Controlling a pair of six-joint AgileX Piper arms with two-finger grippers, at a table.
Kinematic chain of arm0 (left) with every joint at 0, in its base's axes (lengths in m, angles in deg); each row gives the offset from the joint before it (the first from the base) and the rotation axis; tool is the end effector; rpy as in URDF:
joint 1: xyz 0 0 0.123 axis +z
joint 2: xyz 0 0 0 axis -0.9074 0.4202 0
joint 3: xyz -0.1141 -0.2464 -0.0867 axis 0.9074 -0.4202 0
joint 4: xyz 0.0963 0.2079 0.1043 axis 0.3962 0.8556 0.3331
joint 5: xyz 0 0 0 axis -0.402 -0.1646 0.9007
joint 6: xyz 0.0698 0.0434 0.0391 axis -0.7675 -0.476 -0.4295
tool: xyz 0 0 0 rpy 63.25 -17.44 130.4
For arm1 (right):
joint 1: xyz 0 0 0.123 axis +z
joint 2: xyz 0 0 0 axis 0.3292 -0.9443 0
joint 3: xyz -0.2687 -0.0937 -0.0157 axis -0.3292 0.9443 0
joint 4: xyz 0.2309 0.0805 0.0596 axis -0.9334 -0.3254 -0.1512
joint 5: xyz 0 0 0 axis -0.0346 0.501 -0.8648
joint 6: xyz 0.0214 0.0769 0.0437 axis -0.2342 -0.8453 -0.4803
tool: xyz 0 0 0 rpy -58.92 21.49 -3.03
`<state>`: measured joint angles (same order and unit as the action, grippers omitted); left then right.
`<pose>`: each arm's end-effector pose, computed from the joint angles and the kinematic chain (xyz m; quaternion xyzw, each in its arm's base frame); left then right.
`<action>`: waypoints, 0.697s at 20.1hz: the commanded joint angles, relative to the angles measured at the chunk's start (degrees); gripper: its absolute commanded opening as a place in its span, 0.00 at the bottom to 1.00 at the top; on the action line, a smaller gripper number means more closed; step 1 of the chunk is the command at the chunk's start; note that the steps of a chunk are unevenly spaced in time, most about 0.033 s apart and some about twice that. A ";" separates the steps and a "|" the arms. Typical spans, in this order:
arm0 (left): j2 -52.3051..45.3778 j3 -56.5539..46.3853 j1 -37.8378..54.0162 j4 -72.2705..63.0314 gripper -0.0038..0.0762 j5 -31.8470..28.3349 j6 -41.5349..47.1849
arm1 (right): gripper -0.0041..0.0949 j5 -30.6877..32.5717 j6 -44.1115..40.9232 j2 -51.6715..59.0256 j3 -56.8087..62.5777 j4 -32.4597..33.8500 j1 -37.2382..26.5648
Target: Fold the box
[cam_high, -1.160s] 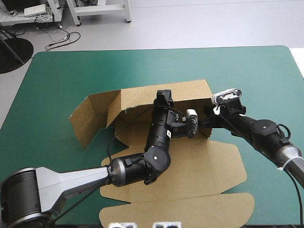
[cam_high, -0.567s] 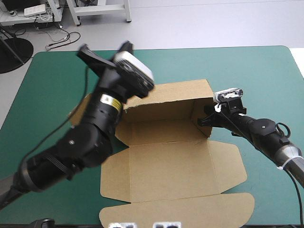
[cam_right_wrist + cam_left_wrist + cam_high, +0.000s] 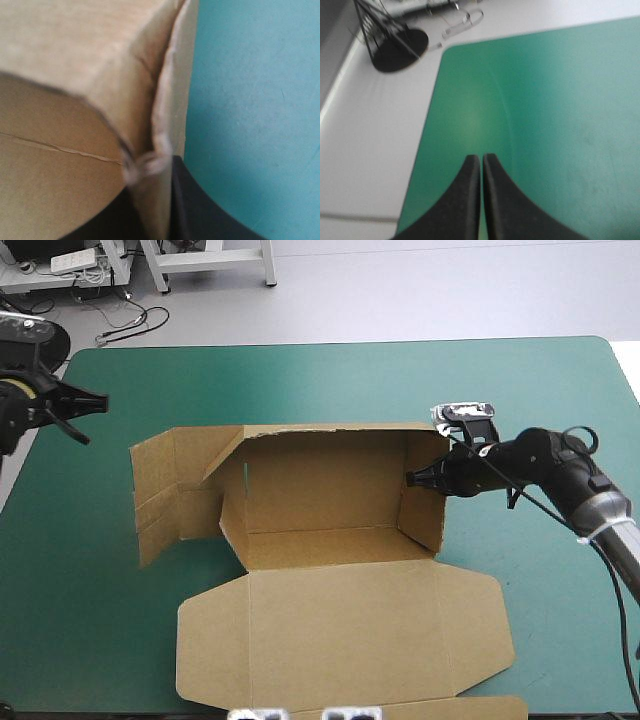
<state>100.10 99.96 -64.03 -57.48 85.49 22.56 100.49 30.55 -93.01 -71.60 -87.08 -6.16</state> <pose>0.2650 0.0247 0.4596 0.0178 0.8786 0.1402 0.4562 0.2846 0.0950 0.3036 -0.1252 0.9337 0.1917 0.2752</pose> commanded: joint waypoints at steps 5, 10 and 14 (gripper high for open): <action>-3.60 -3.79 14.25 -18.87 0.05 5.18 -8.68 | 0.07 10.81 -9.62 -12.49 -19.22 9.17 0.06; -3.70 -8.51 14.25 -22.14 0.05 5.37 -11.21 | 0.41 10.56 -10.26 -20.43 -28.34 14.66 0.06; -3.70 -8.51 14.25 -22.66 0.05 4.70 -11.21 | 0.46 17.46 -10.42 -19.21 -36.91 15.44 0.06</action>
<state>97.93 90.13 -49.80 -78.86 93.19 11.35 115.35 20.13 -116.32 -103.00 -71.82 -6.10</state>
